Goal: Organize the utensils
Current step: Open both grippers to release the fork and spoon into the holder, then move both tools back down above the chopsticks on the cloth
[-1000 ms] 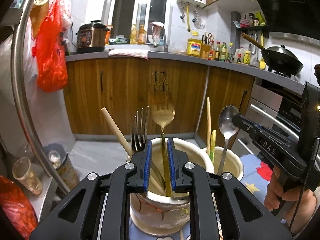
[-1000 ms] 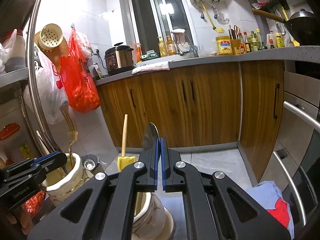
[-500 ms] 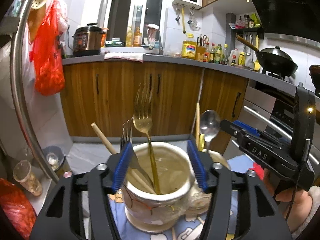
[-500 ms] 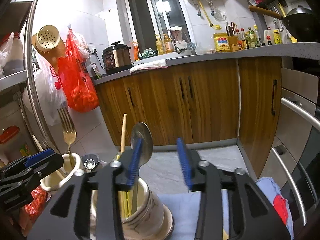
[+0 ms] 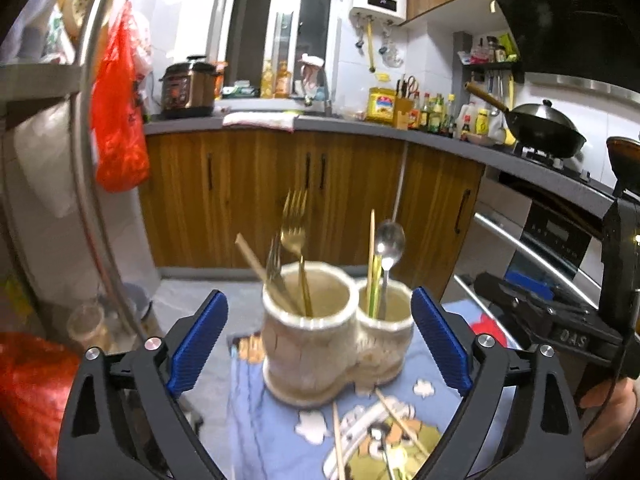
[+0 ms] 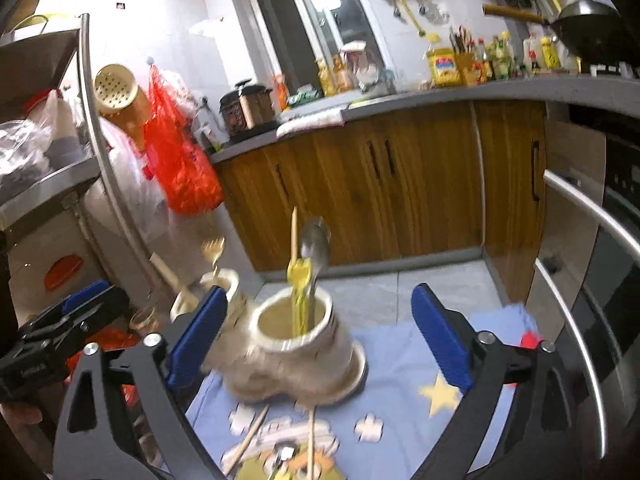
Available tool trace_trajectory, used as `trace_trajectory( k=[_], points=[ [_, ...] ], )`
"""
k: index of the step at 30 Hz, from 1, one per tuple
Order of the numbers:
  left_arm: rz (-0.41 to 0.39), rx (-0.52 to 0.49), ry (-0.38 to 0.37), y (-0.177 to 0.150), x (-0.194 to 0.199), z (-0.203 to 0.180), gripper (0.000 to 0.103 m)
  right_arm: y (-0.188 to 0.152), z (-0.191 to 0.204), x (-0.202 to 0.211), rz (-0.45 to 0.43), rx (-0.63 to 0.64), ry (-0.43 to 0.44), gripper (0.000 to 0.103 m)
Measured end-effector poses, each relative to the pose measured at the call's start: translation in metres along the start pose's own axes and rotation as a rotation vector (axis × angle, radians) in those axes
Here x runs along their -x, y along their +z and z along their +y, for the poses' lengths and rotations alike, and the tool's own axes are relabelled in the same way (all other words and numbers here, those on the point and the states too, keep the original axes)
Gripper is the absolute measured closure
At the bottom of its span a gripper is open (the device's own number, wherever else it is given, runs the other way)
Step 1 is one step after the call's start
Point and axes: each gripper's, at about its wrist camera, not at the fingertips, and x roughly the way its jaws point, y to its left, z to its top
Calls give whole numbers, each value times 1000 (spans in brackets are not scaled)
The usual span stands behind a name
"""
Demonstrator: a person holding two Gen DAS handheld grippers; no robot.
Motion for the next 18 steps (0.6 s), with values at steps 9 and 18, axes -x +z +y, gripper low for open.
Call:
trace_trajectory(
  k=[9,18],
  points=[
    [103,45,45,-57,-14,12,8,-45,-13,-12,109,30,-23,6],
    [159,48,118,-86,-39,32,8,-63,-22,-32,189,82,-46,6]
  ],
)
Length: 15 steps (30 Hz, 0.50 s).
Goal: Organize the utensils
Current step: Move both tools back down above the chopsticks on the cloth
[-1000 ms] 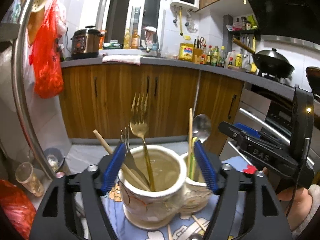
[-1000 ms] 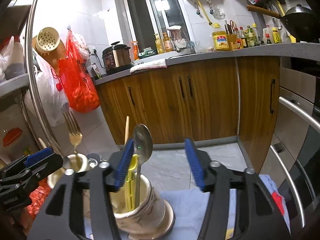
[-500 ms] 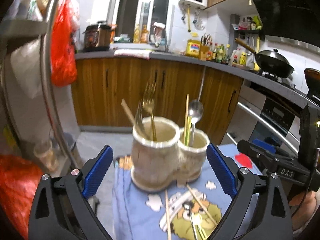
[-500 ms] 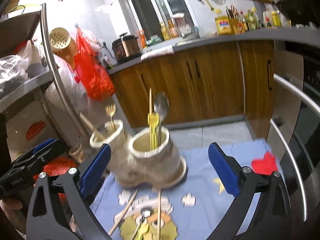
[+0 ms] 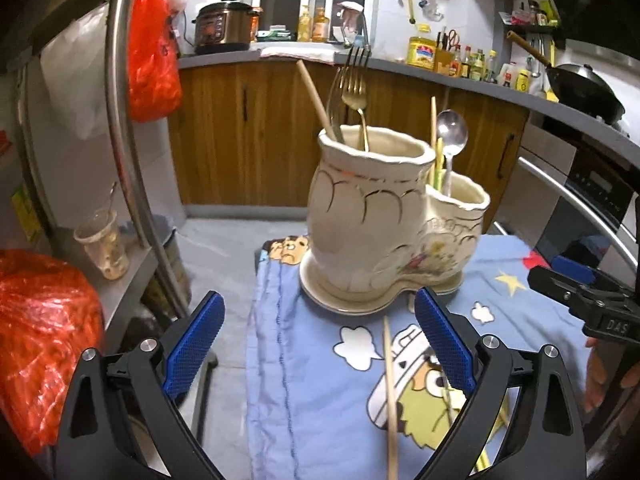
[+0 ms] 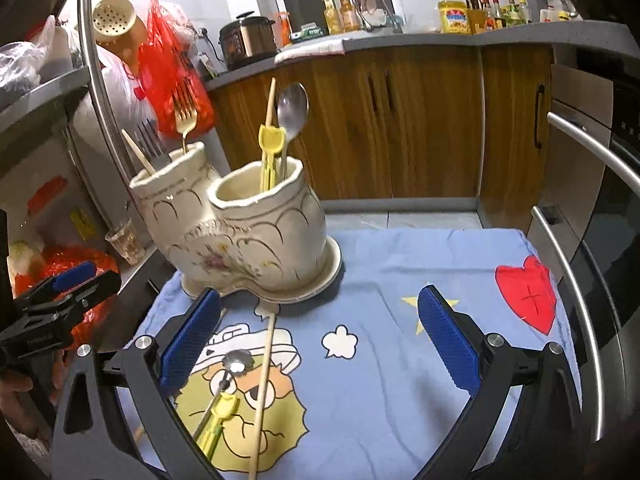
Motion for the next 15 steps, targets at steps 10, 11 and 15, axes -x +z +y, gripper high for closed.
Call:
trace_trajectory(
  k=[10,11,15],
  points=[
    [80,5,-27,-4,-13,4,8,-3,8,-9,30,56,-3,6],
    [88,4,-32,-5,-13,4,8,-5,10,-11,40,72,0,6],
    [149,-10,-41,-11,-21,5,8,-10,18,-18,102,121,8,17]
  ],
)
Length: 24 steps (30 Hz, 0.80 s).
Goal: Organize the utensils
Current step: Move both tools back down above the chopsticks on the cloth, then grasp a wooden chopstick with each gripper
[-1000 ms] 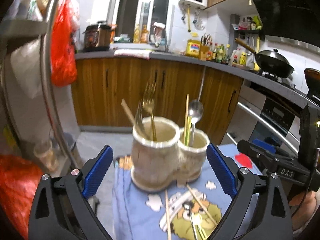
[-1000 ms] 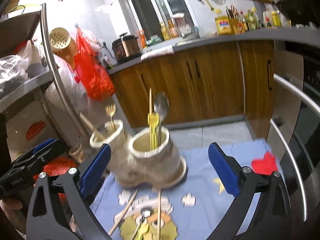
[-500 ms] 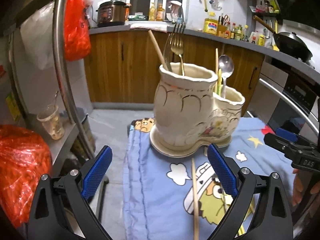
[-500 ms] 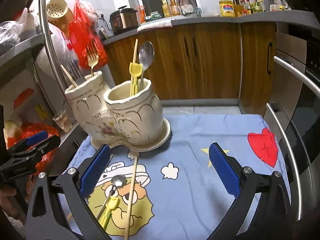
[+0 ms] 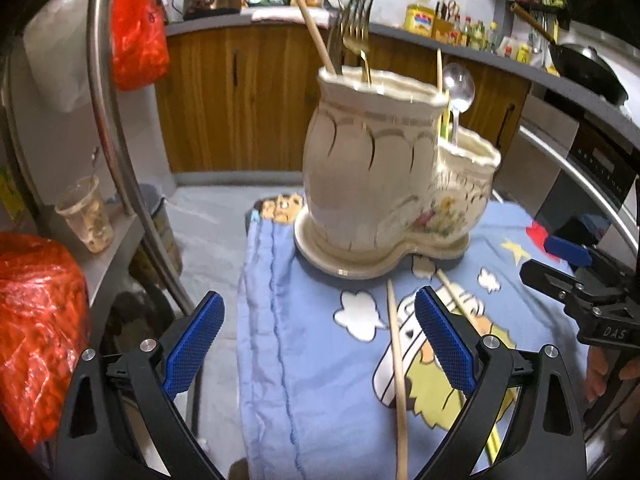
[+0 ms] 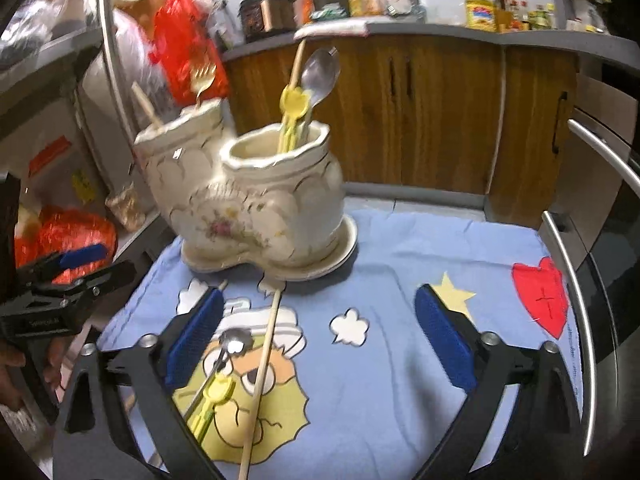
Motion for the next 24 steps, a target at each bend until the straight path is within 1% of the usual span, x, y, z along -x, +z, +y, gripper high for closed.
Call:
trace_trajectory(
  k=[2,3,5,6,8,10,13,15,17,18,20,24],
  points=[
    [37,-20,0,-3,-6,-2,8,-3,4,-6,48,25,13,34],
    [46,-27,-5,-4,-7,-2,8,-5,8,-11,80,44,20,39],
    [52,-39,-13,-6,-7,-4,8,-9,15,-18,132,72,32,56],
    [55,-46,-15,-7,-8,-5,8,-12,19,-22,155,86,37,60],
    [74,-61,-22,-9,-10,-8,8,-16,24,-26,190,105,44,71],
    [100,-87,-39,-12,-13,-13,9,-18,27,-28,220,118,46,76],
    [137,-134,-59,-18,-15,-20,11,-23,30,-29,262,133,60,79],
    [167,-168,-76,-23,-17,-26,14,-27,33,-26,287,147,69,79],
    [194,-198,-91,-28,-18,-31,27,-30,36,-24,302,158,79,79],
    [201,-206,-97,-29,-18,-32,31,-31,37,-22,303,170,76,79],
    [216,-224,-99,-32,-20,-37,44,-33,39,-20,307,184,70,79],
    [242,-255,-109,-39,-22,-44,53,-38,39,-21,333,181,69,79]
  ],
)
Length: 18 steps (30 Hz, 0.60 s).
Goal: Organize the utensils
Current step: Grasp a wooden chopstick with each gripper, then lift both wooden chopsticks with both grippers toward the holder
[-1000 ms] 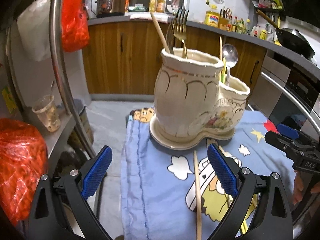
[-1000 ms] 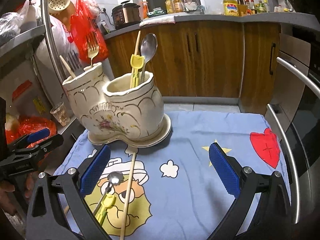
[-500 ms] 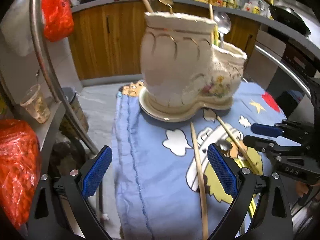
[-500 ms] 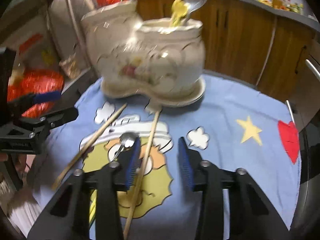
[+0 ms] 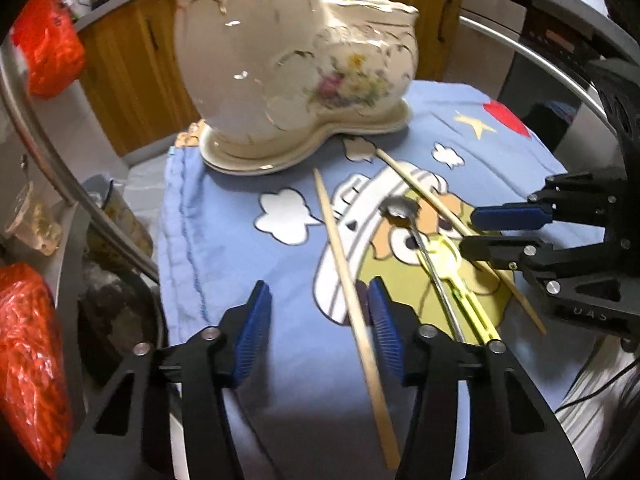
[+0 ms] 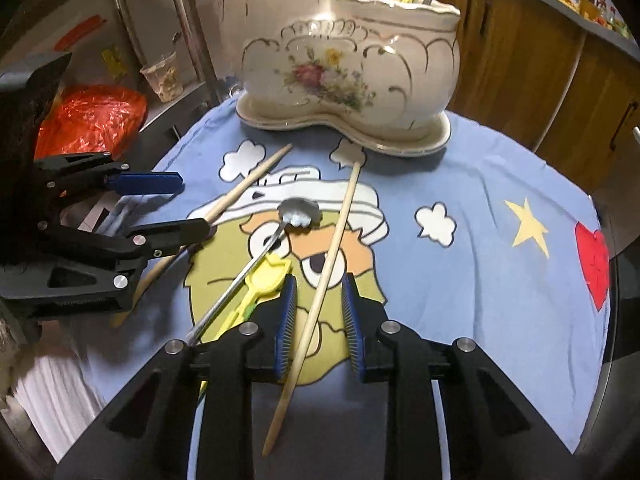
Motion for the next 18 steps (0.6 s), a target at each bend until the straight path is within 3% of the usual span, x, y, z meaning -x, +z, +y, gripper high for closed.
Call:
trace_trajectory(
  k=[6,9,13,18],
  points=[
    [10,-30,-14,-5,2,-8,66,-3,3,-1,2,4,-6,80],
    [7,-40,-2,-5,1,-11,77,-5,3,0,-11,9,-17,93],
    [-4,-58,21,-5,0,-15,94,-7,-2,0,-24,-15,1,98],
    [-23,-94,63,-6,0,-23,97,-6,-3,0,-27,-28,4,98]
  ],
)
